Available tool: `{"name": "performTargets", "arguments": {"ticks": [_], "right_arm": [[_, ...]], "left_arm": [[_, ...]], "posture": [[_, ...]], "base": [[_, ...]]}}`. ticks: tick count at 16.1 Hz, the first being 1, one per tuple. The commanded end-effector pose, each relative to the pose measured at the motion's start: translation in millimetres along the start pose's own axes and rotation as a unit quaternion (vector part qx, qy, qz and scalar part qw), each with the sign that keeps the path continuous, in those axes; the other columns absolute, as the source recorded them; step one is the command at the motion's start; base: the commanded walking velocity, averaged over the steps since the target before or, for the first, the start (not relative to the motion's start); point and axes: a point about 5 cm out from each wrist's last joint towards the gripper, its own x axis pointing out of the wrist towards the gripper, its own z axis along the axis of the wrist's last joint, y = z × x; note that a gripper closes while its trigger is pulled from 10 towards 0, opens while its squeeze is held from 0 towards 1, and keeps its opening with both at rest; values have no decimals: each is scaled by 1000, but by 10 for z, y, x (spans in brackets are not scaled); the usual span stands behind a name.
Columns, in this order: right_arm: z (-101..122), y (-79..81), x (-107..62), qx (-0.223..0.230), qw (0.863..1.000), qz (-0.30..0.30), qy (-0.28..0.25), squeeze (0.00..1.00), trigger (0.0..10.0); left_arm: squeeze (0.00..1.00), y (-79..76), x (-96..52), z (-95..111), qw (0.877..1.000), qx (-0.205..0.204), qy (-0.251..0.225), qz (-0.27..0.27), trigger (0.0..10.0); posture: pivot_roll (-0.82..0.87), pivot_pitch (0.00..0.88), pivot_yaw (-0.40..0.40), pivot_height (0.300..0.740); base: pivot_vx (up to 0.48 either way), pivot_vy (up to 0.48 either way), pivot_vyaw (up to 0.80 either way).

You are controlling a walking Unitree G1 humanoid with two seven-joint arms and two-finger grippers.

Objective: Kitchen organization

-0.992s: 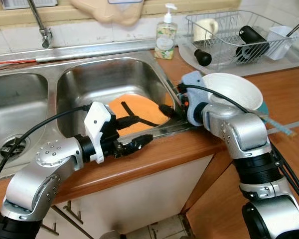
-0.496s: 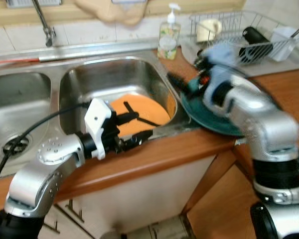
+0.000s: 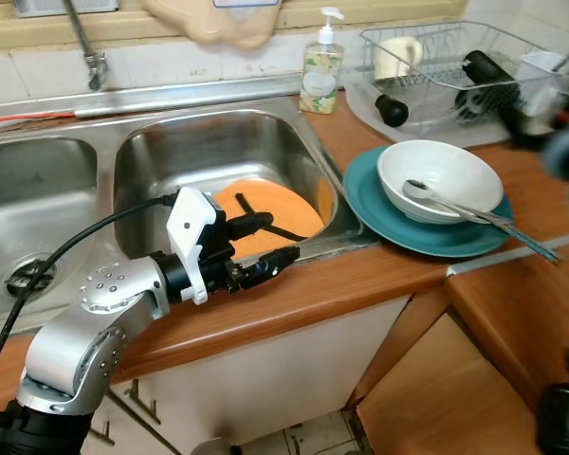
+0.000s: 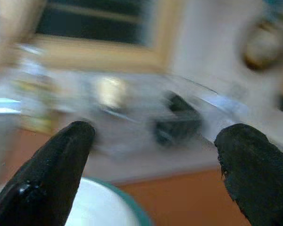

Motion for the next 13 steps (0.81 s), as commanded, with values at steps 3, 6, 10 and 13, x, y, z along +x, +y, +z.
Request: {"name": "performTargets", "arguments": {"ticks": [3,6,10,13], "right_arm": [[-333,-487,-82,-34,993,-92,67,0,10000],[-606,-628,-175,-49,986,-98,128,0,10000],[-971,-607,-302,-88,975,-51,199,0,10000],[-1045,-480,-319,-83,974,-10,210,0,10000]], "left_arm": [[0,-70,12,29,1000,1,-3,-19,10000],[0,-92,7,18,1000,-1,-2,-22,10000],[0,-123,18,16,999,-6,0,-34,10000],[0,-156,19,9,999,-10,2,-44,10000]], "posture": [[-123,0,19,740],[-123,0,16,740],[-124,0,16,740],[-123,0,15,740]], "base": [[0,0,0],[0,0,0],[0,0,0],[0,0,0]]}}
